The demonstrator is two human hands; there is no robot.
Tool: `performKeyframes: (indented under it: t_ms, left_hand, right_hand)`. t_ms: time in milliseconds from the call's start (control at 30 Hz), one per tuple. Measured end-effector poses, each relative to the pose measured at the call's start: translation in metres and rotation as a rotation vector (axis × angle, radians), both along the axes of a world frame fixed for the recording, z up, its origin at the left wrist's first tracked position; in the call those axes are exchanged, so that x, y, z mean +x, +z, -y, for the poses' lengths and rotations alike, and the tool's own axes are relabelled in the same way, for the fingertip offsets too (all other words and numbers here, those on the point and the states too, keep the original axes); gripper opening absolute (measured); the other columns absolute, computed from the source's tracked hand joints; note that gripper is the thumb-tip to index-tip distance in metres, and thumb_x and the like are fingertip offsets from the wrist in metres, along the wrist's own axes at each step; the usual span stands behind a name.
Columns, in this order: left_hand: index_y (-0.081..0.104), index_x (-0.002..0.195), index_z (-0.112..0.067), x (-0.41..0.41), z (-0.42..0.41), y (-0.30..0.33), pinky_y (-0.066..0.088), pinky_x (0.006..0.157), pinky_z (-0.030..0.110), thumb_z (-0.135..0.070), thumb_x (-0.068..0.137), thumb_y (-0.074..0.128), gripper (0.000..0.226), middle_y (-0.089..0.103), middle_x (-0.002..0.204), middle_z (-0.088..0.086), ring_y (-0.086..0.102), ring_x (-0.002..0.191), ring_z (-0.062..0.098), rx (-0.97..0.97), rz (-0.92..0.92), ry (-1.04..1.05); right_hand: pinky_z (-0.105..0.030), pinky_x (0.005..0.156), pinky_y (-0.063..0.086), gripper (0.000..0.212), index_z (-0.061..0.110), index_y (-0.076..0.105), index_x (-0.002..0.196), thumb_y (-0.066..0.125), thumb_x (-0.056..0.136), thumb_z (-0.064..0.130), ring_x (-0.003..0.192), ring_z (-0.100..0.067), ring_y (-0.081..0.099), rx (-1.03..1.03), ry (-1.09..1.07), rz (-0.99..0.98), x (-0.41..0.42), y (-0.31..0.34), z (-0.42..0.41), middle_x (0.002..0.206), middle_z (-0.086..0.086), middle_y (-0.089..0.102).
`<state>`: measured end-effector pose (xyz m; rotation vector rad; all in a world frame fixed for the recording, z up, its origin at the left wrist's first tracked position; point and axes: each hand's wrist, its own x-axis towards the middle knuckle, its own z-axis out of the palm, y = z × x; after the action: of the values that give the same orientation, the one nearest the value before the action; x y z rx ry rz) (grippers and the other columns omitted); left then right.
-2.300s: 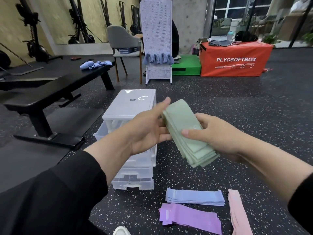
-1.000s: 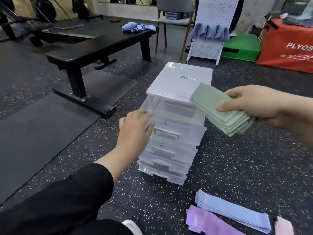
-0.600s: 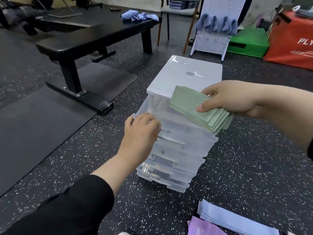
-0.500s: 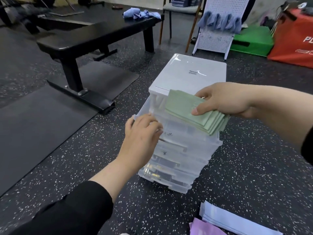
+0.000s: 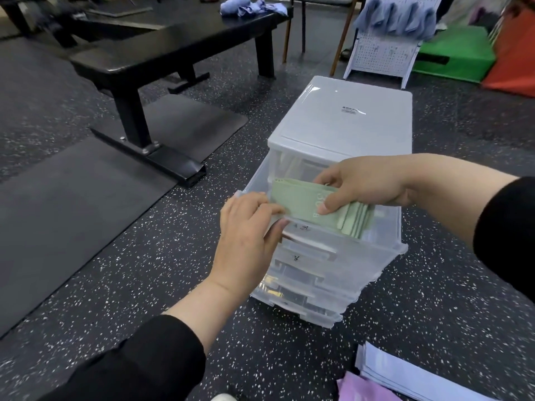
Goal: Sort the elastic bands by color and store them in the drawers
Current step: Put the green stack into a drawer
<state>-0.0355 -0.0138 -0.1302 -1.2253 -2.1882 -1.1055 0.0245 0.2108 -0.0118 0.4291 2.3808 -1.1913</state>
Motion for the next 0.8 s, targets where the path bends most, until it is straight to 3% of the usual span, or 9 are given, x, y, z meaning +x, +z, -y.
performKeyframes:
  t_ms: [167, 267, 367, 467, 567, 667, 800]
  left_hand:
    - [0.070, 0.102, -0.011, 0.000, -0.001, 0.001, 0.041, 0.102, 0.060, -0.029, 0.095, 0.060, 0.021, 0.061, 0.107, 0.005, 0.052, 0.110, 0.020, -0.004, -0.002, 0.032]
    - [0.070, 0.102, -0.012, 0.002, -0.001, 0.001, 0.040, 0.103, 0.059, -0.029, 0.096, 0.059, 0.022, 0.060, 0.106, 0.005, 0.051, 0.111, 0.019, -0.005, -0.010, 0.035]
    - [0.070, 0.103, -0.013, 0.002, -0.002, 0.003, 0.039, 0.104, 0.058, -0.030, 0.097, 0.059, 0.022, 0.059, 0.106, 0.004, 0.051, 0.112, 0.019, -0.002, 0.007, 0.036]
    - [0.070, 0.103, -0.012, 0.002, -0.002, 0.002, 0.040, 0.103, 0.059, -0.030, 0.096, 0.059, 0.022, 0.059, 0.106, 0.004, 0.051, 0.110, 0.019, 0.007, 0.009, 0.039]
    - [0.071, 0.103, -0.012, 0.003, -0.003, 0.003, 0.040, 0.103, 0.058, -0.031, 0.096, 0.059, 0.023, 0.060, 0.106, 0.004, 0.051, 0.110, 0.018, 0.014, 0.015, 0.050]
    - [0.071, 0.102, -0.012, 0.005, -0.004, 0.004, 0.040, 0.102, 0.059, -0.031, 0.096, 0.059, 0.024, 0.059, 0.105, 0.003, 0.051, 0.108, 0.018, 0.011, 0.026, 0.052]
    - [0.071, 0.103, -0.012, 0.005, -0.004, 0.005, 0.040, 0.103, 0.057, -0.033, 0.096, 0.058, 0.025, 0.058, 0.105, 0.001, 0.051, 0.106, 0.017, 0.006, 0.039, 0.053]
  right_hand:
    - [-0.041, 0.100, 0.054, 0.026, 0.014, 0.071, 0.118, 0.071, 0.092, 0.012, 0.111, -0.025, 0.070, -0.127, 0.035, 0.106, -0.008, -0.020, -0.006, 0.116, -0.010, 0.074]
    - [-0.031, 0.082, 0.057, 0.025, 0.023, 0.072, 0.118, 0.070, 0.093, 0.019, 0.099, -0.019, 0.072, 0.030, 0.095, 0.100, -0.011, -0.029, -0.011, 0.112, -0.005, 0.075]
    - [-0.031, 0.093, 0.053, 0.036, 0.035, 0.067, 0.125, 0.073, 0.090, 0.033, 0.105, -0.013, 0.067, 0.251, 0.203, 0.024, -0.012, -0.028, -0.010, 0.114, 0.009, 0.073]
    - [-0.022, 0.079, 0.043, 0.037, 0.043, 0.061, 0.130, 0.067, 0.093, 0.042, 0.099, -0.006, 0.061, 0.449, 0.318, 0.015, -0.010, -0.021, -0.002, 0.113, 0.020, 0.068]
    - [-0.022, 0.085, 0.044, 0.032, 0.044, 0.063, 0.127, 0.065, 0.096, 0.039, 0.098, -0.002, 0.063, 0.378, 0.292, -0.013, -0.007, -0.021, -0.006, 0.106, 0.026, 0.069]
    - [-0.020, 0.093, 0.042, 0.035, 0.043, 0.061, 0.133, 0.061, 0.099, 0.034, 0.100, 0.005, 0.062, 0.372, 0.303, -0.028, -0.004, -0.020, -0.012, 0.115, 0.026, 0.069]
    - [-0.034, 0.104, 0.043, 0.039, 0.029, 0.059, 0.137, 0.060, 0.099, 0.037, 0.112, -0.014, 0.061, 0.540, 0.320, -0.031, -0.004, -0.020, -0.006, 0.126, 0.011, 0.068]
